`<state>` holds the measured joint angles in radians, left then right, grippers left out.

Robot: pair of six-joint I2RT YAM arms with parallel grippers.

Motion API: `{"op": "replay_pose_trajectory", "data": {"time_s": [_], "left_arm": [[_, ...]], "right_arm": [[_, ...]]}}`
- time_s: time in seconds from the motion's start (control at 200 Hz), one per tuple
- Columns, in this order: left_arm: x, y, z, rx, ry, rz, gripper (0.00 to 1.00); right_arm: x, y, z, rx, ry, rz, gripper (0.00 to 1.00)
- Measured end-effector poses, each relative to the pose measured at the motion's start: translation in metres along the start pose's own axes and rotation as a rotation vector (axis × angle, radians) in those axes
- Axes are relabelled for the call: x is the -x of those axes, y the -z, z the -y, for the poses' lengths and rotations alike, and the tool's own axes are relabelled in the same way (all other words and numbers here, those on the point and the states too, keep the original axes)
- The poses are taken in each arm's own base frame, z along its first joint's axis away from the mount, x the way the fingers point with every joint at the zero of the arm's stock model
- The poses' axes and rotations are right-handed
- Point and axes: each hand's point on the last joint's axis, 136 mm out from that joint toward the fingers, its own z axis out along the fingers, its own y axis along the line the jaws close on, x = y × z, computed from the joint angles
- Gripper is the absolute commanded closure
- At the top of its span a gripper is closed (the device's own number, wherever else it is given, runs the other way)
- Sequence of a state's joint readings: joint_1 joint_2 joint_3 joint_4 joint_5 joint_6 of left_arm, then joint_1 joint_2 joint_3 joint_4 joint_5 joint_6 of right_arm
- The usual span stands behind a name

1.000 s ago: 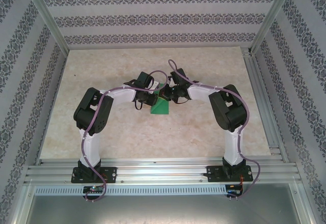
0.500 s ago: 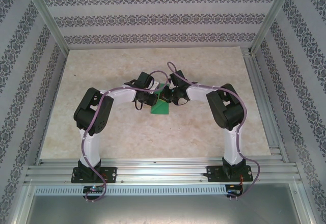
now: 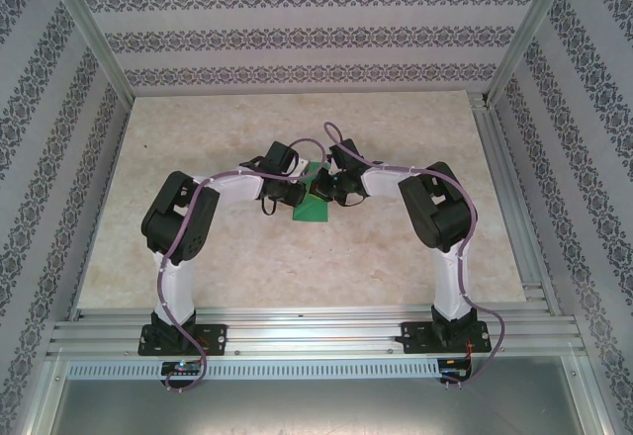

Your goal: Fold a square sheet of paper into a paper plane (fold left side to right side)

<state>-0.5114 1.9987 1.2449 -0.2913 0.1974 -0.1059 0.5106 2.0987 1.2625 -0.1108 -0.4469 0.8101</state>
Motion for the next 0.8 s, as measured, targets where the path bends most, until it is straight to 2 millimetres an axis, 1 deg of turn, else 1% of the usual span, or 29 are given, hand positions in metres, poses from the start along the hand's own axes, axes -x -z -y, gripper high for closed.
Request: {"op": "replay_pose_trajectory", "data": {"time_s": [0.14,0.2,0.27,0.37,0.465,0.515,0.56,0.605,0.644,0.724,0.799], "left_arm": [[-0.004,0.007,0.0,-0.001,0.009,-0.009,0.72],[-0.005,0.015,0.0,0.0,0.017,-0.016,0.64],[0.001,0.029,0.0,0.001,0.026,0.001,0.58],[0.018,0.058,0.003,-0.001,0.031,0.065,0.58],[0.037,0.091,0.009,-0.019,0.039,0.15,0.62],[0.041,0.104,0.014,-0.043,0.047,0.182,0.65],[0.042,0.11,0.021,-0.081,0.058,0.204,0.68],[0.04,0.111,0.027,-0.118,0.069,0.209,0.7],[0.035,0.107,0.031,-0.153,0.084,0.205,0.71],[0.02,0.092,0.038,-0.215,0.127,0.161,0.74],[0.01,0.076,0.04,-0.245,0.159,0.116,0.76]], "right_arm": [[-0.001,-0.001,0.0,0.02,0.014,0.015,0.99],[-0.001,-0.001,0.0,0.028,0.019,0.022,0.99],[-0.002,-0.001,0.0,0.036,0.024,0.03,0.99],[-0.002,-0.001,-0.001,0.041,0.031,0.038,0.99],[-0.002,-0.001,-0.001,0.044,0.033,0.041,0.99],[-0.002,-0.001,-0.001,0.045,0.033,0.042,0.99],[-0.002,-0.001,-0.001,0.046,0.034,0.042,0.99],[-0.002,-0.001,-0.001,0.045,0.034,0.042,0.99],[-0.002,-0.001,-0.001,0.045,0.033,0.042,0.99],[-0.002,-0.001,-0.001,0.045,0.034,0.042,0.99],[-0.002,-0.001,-0.001,0.046,0.034,0.042,0.98]]}}
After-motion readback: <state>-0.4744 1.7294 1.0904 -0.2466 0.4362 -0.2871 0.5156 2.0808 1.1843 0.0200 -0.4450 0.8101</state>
